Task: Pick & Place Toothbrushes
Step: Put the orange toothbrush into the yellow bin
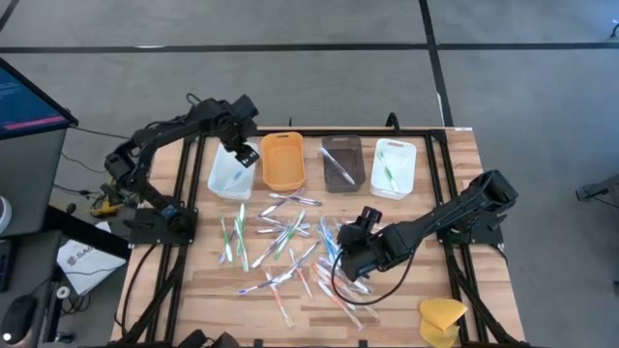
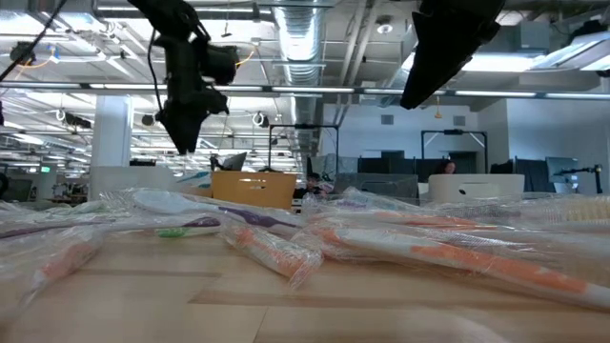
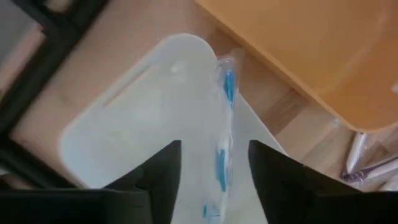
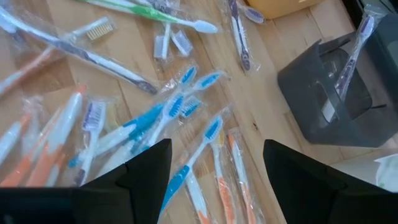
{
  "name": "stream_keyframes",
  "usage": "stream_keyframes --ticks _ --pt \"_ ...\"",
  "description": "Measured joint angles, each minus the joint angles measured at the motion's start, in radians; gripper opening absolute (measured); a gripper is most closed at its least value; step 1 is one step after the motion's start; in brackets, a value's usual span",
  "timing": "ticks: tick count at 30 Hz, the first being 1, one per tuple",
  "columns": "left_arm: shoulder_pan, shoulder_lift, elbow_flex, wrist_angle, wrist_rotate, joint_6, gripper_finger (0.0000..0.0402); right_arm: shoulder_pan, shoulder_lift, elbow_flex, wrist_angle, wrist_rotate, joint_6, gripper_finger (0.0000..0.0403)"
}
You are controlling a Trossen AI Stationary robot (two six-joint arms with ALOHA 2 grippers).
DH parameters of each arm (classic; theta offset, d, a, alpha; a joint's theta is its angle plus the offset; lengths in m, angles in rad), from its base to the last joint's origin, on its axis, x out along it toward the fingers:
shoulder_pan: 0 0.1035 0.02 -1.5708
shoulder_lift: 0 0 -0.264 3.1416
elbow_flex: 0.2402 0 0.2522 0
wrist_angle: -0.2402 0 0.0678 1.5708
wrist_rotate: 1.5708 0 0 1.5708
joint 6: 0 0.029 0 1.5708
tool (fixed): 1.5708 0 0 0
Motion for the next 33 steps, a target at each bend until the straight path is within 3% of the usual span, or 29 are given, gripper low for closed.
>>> stream_keyframes --ticks 8,16,19,25,29,33 --pt "-0.04 -0.251 -0.012 0.06 0.074 -0.023 0.0224 0.02 0.0 0.0 -0.098 -0.046 0.007 0.0249" --pt "-0.209 -0.435 -0.179 0.615 0.292 -0.06 0.0227 0.028 -0.011 0.001 -0.086 -0.265 0.089 0.0249" --pt "-0.282 -0.463 -0.259 0.745 0.356 -0.059 0.0227 0.041 -0.002 0.001 -0.078 -0.316 0.067 0.0249" --pt "-0.42 -0.469 -0.432 1.014 0.405 -0.045 0.0227 0.077 0.0 0.0 -0.076 -0.317 0.009 0.0249" --pt "-0.498 -0.437 -0.563 1.322 0.405 -0.049 0.0227 0.071 0.0 0.0 -0.254 -0.317 0.097 0.0249" --pt "-0.535 -0.434 -0.62 1.438 0.403 -0.049 0.0227 0.088 0.0 0.0 -0.454 -0.343 0.214 0.0248"
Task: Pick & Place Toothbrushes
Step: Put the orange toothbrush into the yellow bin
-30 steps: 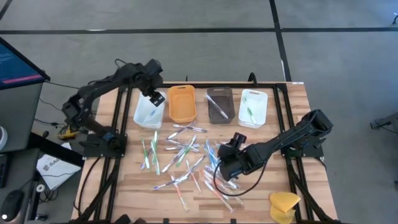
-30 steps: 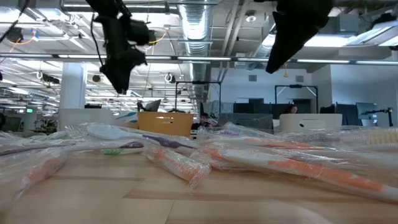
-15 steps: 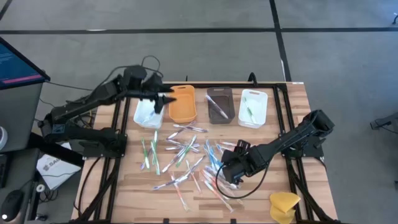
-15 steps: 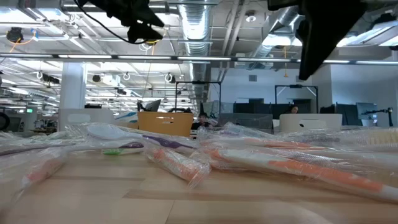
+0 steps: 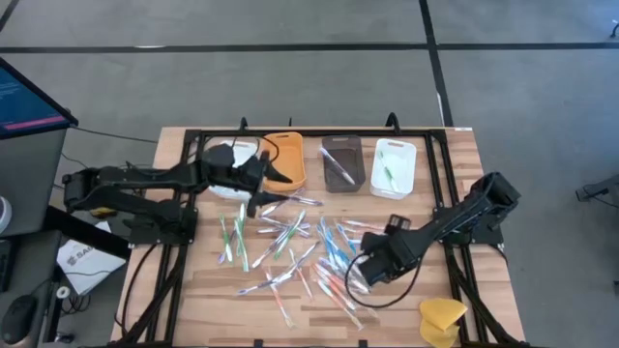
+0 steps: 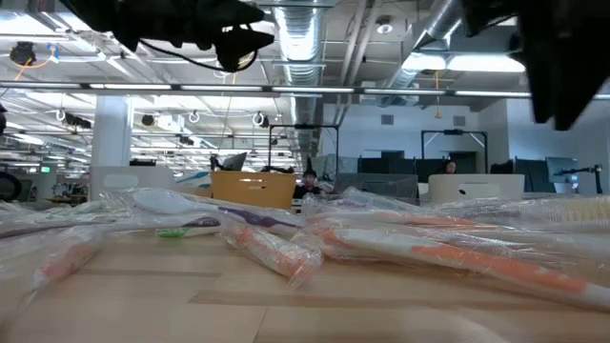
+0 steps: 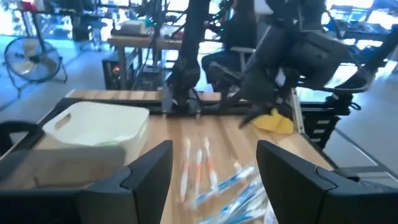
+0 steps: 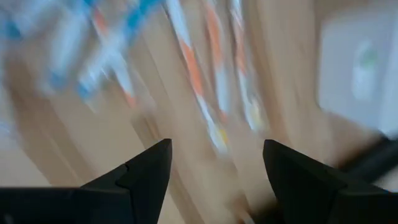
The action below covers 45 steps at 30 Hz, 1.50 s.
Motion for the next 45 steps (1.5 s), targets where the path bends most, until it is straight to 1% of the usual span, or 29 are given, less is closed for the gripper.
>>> stream_keyframes --ticks 4,7,9,12,14,17,20,22,24,26,28,30,32,37,42,45 --pt "-0.018 0.001 -0.032 -0.005 -0.005 -0.003 0.0227 0.016 0.0 -0.001 -0.174 -0.003 0.067 0.0248" --pt "-0.034 0.001 -0.048 -0.006 -0.007 -0.002 0.0227 -0.002 -0.024 -0.039 -0.138 -0.031 0.056 0.0248" --pt "-0.041 0.001 -0.053 -0.003 -0.007 -0.001 0.0227 -0.005 -0.053 -0.065 -0.171 -0.036 0.081 0.0248" --pt "-0.045 0.001 -0.059 0.001 -0.006 -0.001 0.0227 0.004 -0.094 -0.158 -0.155 -0.067 0.084 0.0248" --pt "-0.05 0.001 -0.067 0.003 -0.007 -0.003 0.0227 0.016 -0.153 -0.219 -0.159 -0.09 0.099 0.0248" --pt "-0.057 0.001 -0.089 0.001 -0.007 -0.001 0.0227 0.057 -0.251 -0.336 -0.164 -0.122 0.214 0.0248" --pt "-0.061 0.001 -0.108 0.002 -0.007 -0.001 0.0227 0.092 -0.388 -0.422 -0.142 -0.182 0.421 0.0248" --pt "-0.061 0.001 -0.114 0.002 -0.006 -0.001 0.0227 0.125 -0.478 -0.455 -0.062 -0.198 0.535 0.0248" --pt "-0.061 0.001 -0.116 0.005 -0.006 0.0 0.0227 0.161 -0.558 -0.486 0.077 -0.177 0.579 0.0248" --pt "-0.061 0.001 -0.117 0.007 -0.006 0.0 0.0227 0.193 -0.624 -0.518 0.221 -0.118 0.565 0.0248" --pt "-0.061 0.001 -0.117 0.013 -0.006 0.0 0.0227 0.211 -0.662 -0.546 0.336 -0.059 0.492 0.0249" --pt "-0.061 0.001 -0.117 0.014 -0.006 0.0 0.0227 0.221 -0.671 -0.576 0.425 -0.032 0.393 0.0249" --pt "-0.061 0.001 -0.117 0.014 -0.006 0.0 0.0227 0.228 -0.668 -0.59 0.455 -0.024 0.324 0.0249" --pt "-0.061 0.001 -0.117 0.014 -0.006 0.0 0.0227 0.232 -0.603 -0.618 0.54 -0.021 0.314 0.0249" --pt "-0.068 0.001 -0.117 0.015 -0.006 0.0 0.0227 0.213 -0.504 -0.629 0.615 -0.022 0.376 0.0249" --pt "-0.082 0.001 -0.117 0.017 -0.006 0.0 0.0227 0.184 -0.433 -0.63 0.628 -0.022 0.324 0.0249"
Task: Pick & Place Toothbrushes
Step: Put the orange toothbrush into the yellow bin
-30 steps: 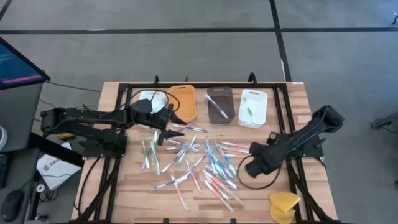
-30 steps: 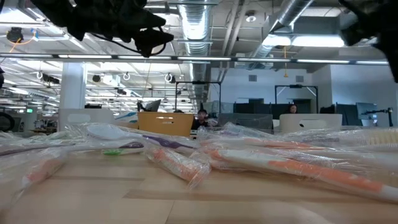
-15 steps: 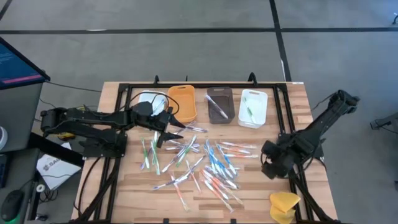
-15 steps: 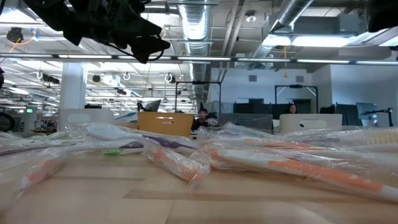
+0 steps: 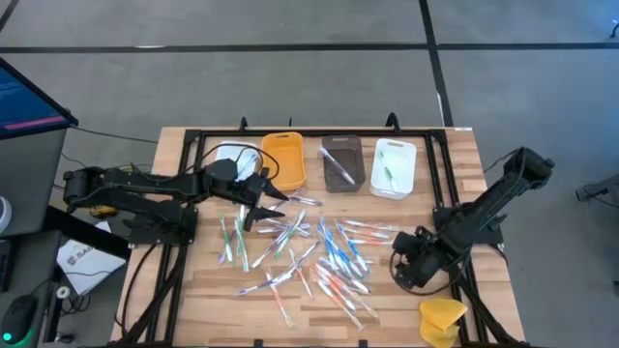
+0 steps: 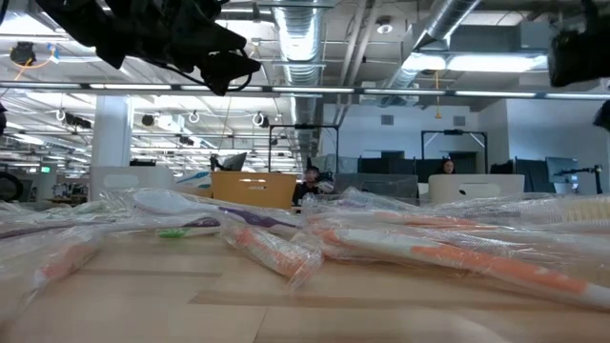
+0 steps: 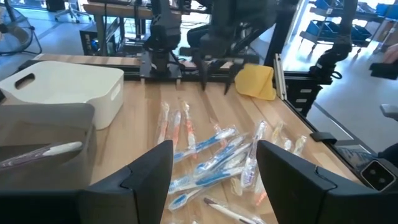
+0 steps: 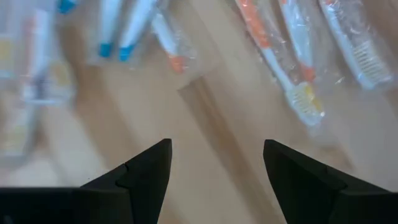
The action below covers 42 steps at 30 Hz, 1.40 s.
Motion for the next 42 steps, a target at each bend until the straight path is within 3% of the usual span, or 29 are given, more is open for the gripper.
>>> stream_keyframes --ticks 7,13,26,33,42 --pt "-0.022 0.0 0.0 0.005 0.0 0.027 0.0227 -0.093 0.131 0.0 -0.018 -0.105 -0.028 0.0249" --pt "-0.023 0.0 0.0 0.007 0.0 0.031 0.0227 -0.17 0.156 0.0 -0.016 -0.187 -0.111 0.0249" --pt "-0.023 0.0 0.0 0.007 0.0 0.031 0.0227 -0.284 0.15 0.002 -0.009 -0.194 -0.34 0.0249" --pt "-0.023 0.0 0.0 0.009 0.0 0.025 0.0227 -0.313 0.15 0.002 -0.054 -0.27 -0.373 0.0249" --pt "-0.041 0.0 0.0 0.012 0.0 -0.001 0.0227 -0.401 0.15 0.002 -0.075 -0.256 -0.533 0.0249"
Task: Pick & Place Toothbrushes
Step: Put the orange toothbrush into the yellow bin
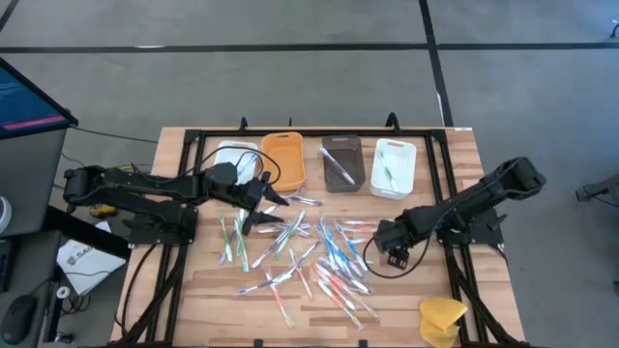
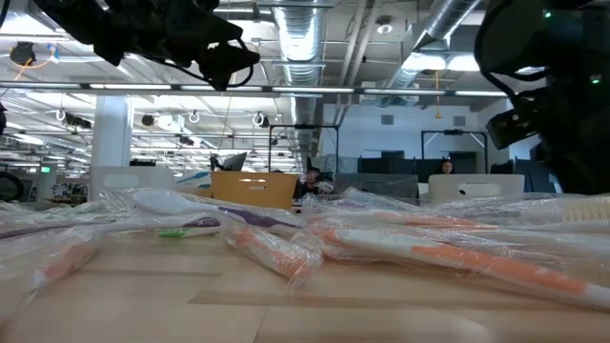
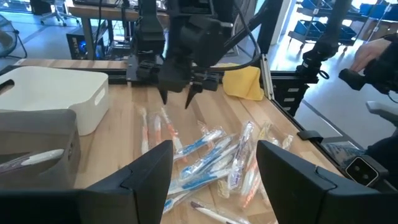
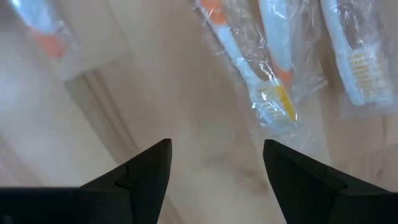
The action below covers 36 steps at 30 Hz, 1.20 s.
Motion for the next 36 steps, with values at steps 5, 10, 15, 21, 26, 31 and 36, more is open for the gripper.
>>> stream_keyframes --ticks 5,10,15,21,26,31,36 --pt "0.0 0.0 0.0 0.001 0.0 0.0 0.0227 -0.034 0.0 0.0 -0.022 -0.006 -0.004 0.0249" --pt "0.0 0.0 0.0 0.001 0.0 0.0 0.0227 -0.04 0.0 0.0 -0.113 -0.002 -0.005 0.0249" --pt "0.0 0.0 0.0 0.001 0.0 0.0 0.0227 -0.061 0.0 0.0 -0.125 0.064 -0.074 0.0249" --pt "0.0 0.0 0.0 0.001 0.0 0.0 0.0227 -0.078 0.0 0.0 -0.05 0.081 -0.178 0.0249" --pt "0.0 0.0 0.0 0.001 0.0 0.0 0.0227 -0.077 0.0 0.0 0.045 0.081 -0.242 0.0249" --pt "0.0 0.0 0.0 0.001 0.0 0.0 0.0227 -0.075 0.0 0.0 0.108 0.076 -0.243 0.0249" --pt "0.0 0.0 0.0 0.001 0.0 0.0 0.0227 -0.055 0.047 0.0 0.157 0.07 -0.224 0.0249"
